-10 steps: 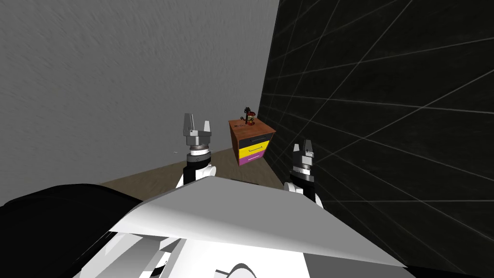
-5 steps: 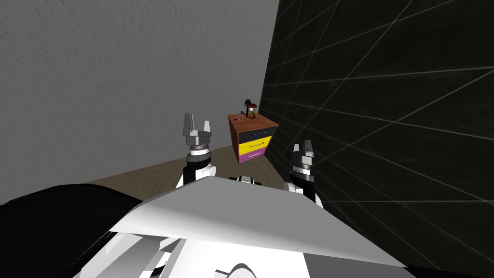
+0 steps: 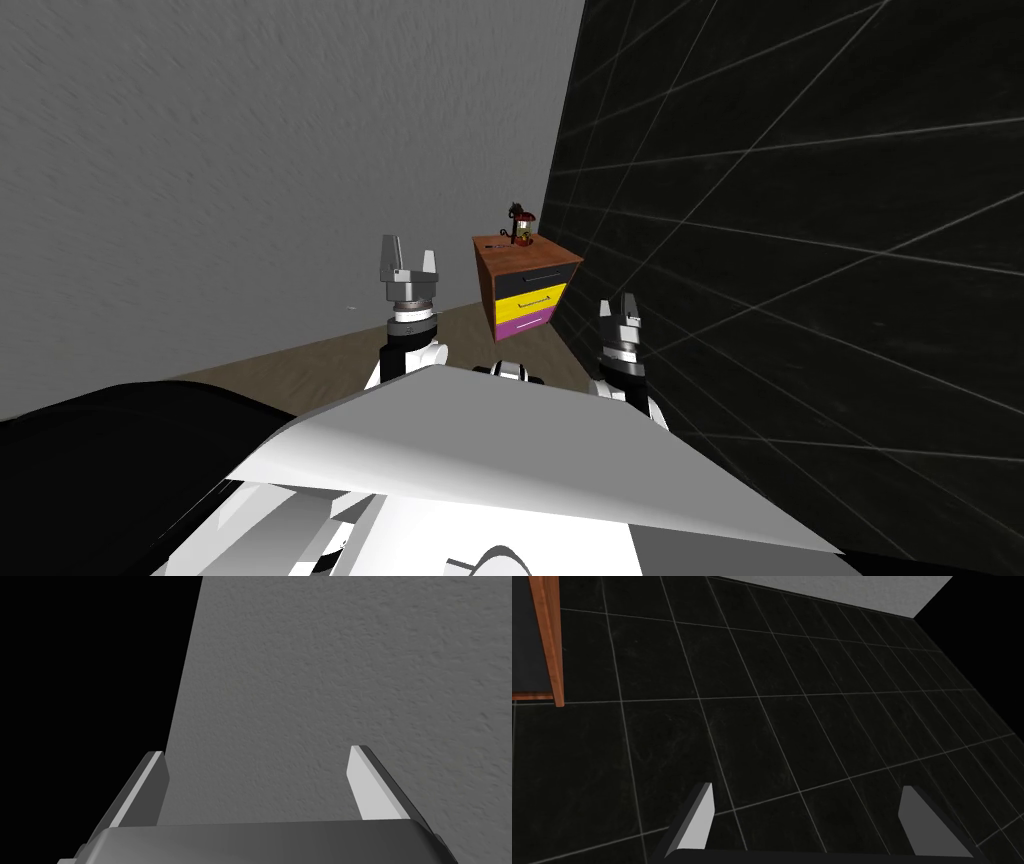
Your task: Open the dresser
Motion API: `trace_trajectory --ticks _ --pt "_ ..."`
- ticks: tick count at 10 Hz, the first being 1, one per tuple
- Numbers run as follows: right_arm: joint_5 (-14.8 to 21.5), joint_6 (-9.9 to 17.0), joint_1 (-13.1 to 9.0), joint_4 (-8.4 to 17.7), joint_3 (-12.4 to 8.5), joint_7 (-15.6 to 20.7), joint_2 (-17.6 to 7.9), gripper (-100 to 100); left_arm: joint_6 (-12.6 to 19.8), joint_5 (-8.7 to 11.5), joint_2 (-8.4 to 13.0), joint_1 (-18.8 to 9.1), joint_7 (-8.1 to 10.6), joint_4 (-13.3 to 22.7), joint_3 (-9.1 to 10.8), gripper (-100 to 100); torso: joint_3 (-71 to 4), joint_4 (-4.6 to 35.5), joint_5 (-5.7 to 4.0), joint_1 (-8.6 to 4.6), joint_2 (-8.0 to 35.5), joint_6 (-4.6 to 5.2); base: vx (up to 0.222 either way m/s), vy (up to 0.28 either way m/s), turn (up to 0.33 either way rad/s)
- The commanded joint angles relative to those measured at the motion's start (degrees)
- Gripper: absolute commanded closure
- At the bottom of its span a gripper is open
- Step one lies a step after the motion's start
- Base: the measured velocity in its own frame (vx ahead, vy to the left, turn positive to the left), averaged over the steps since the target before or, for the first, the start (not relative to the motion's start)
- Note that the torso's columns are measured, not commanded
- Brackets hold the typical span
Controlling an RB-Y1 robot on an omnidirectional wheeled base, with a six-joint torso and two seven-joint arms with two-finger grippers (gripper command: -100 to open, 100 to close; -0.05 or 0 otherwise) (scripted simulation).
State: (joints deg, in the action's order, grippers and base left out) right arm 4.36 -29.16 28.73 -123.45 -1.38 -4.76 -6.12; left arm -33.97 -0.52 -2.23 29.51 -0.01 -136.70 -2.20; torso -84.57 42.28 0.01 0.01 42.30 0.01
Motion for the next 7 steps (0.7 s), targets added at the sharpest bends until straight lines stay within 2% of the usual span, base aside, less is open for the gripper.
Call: trace_trajectory --ticks 1,2,3,4,5,6,7 --pt "0.1 -1.6 -0.2 1.9 0.5 -3.8 -1.0 -100 0.0 0.0 0.0 0.0 0.0 0.0 0.0 0 0.1 0.0 -0.02 -0.05 0.1 -0.01 0.074 -0.013 0.024" --pt "0.2 -3.1 -0.4 3.7 1.0 -5.8 -1.8 -100 0.0 0.0 0.0 0.0 0.0 0.0 0.0 0 0.1 0.0 -0.01 -0.03 0.1 -0.01 0.094 0.002 0.048" --pt "0.2 -3.1 -0.4 3.7 1.0 -7.1 -1.8 -100 0.0 0.0 0.0 0.0 0.0 0.0 0.0 0 0.0 0.0 0.0 0.03 0.0 -0.02 0.08 0.0 0.028" --pt "0.3 -4.7 -0.7 5.7 1.5 -8.8 -2.5 -100 0.0 0.0 0.0 0.0 0.0 0.0 0.0 0 0.0 0.0 0.01 0.02 0.0 -0.01 0.096 -0.007 0.054" --pt "0.3 -4.7 -0.7 5.7 1.5 -10.5 -2.5 -100 0.0 0.0 0.0 0.0 0.0 0.0 0.0 0 0.0 0.0 -0.01 -0.02 -0.1 -0.02 0.087 -0.009 0.035" --pt "0.4 -6.5 -1.0 7.8 2.1 -12.2 -3.0 -100 0.0 0.0 0.0 0.0 0.0 0.0 0.0 0 0.0 0.0 -0.01 -0.02 0.0 -0.01 0.109 -0.013 0.064" --pt "0.4 -6.5 -1.0 7.8 2.1 -13.9 -3.0 -100 0.0 0.0 0.0 0.0 0.0 0.0 0.0 0 0.0 0.0 -0.02 -0.03 -0.1 -0.02 0.098 -0.011 0.029"
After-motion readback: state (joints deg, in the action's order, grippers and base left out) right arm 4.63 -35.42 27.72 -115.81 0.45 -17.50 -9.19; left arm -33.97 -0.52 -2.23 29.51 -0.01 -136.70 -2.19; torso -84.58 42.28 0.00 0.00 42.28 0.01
